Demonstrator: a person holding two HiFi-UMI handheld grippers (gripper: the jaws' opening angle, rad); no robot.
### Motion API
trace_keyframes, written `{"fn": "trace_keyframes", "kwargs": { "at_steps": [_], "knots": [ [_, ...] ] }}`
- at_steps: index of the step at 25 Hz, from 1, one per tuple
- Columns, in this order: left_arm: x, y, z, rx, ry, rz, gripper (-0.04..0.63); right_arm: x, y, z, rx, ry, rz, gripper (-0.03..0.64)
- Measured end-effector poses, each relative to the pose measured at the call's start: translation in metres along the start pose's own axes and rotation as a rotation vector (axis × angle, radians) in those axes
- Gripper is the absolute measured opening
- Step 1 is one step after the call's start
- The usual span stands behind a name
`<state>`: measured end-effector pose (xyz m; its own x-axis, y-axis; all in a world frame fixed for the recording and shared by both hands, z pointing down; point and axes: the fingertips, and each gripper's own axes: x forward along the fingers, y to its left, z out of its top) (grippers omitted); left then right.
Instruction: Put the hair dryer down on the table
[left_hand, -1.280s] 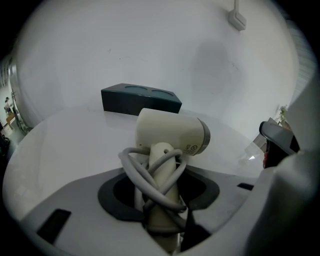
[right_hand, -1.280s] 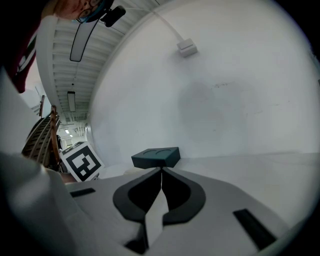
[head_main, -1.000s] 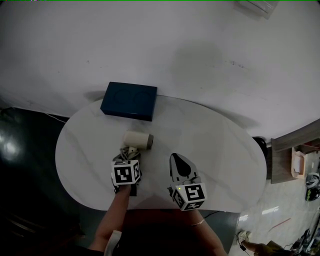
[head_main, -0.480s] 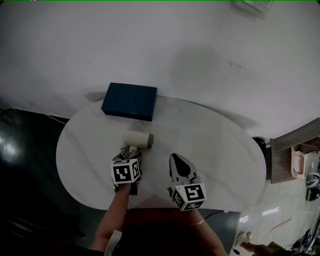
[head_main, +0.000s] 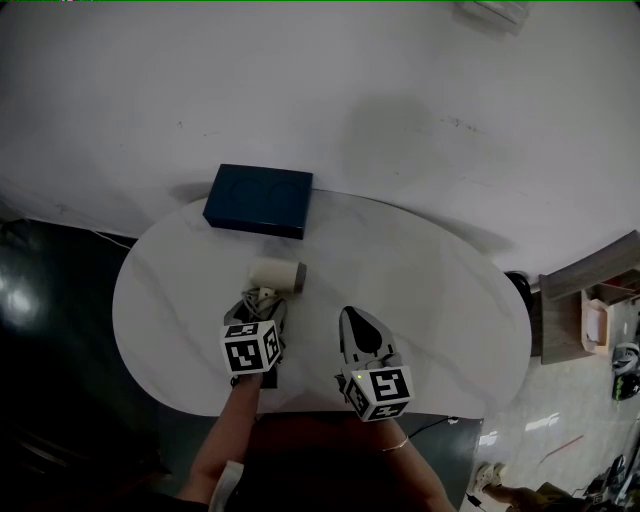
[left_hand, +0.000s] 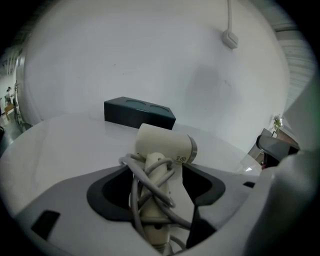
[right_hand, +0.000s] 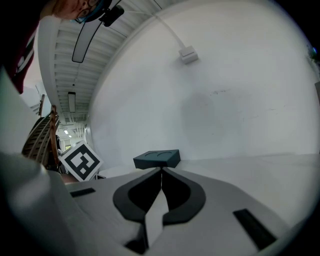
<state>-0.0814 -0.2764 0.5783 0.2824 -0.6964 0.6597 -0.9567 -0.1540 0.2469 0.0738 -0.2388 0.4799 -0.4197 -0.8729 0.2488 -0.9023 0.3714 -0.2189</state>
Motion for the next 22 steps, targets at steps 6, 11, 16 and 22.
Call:
{"fn": "trace_keyframes", "kwargs": {
  "at_steps": [6,11,16,22],
  "knots": [
    [-0.012,0.000,0.002,0.010,-0.029,0.006,0.290,-0.006,0.008,0.000,0.000,-0.010,0.004,0.015],
    [-0.027,-0.004,0.008,0.062,-0.085,0.012,0.290,-0.011,0.016,0.001,-0.004,-0.018,0.006,0.015],
    [-0.042,-0.006,0.012,0.072,-0.118,-0.015,0.290,-0.018,0.026,0.000,-0.005,-0.026,0.003,0.015],
    [-0.058,-0.010,0.017,0.072,-0.168,-0.049,0.290,-0.028,0.036,0.004,-0.010,-0.047,-0.006,0.015]
  ]
}}
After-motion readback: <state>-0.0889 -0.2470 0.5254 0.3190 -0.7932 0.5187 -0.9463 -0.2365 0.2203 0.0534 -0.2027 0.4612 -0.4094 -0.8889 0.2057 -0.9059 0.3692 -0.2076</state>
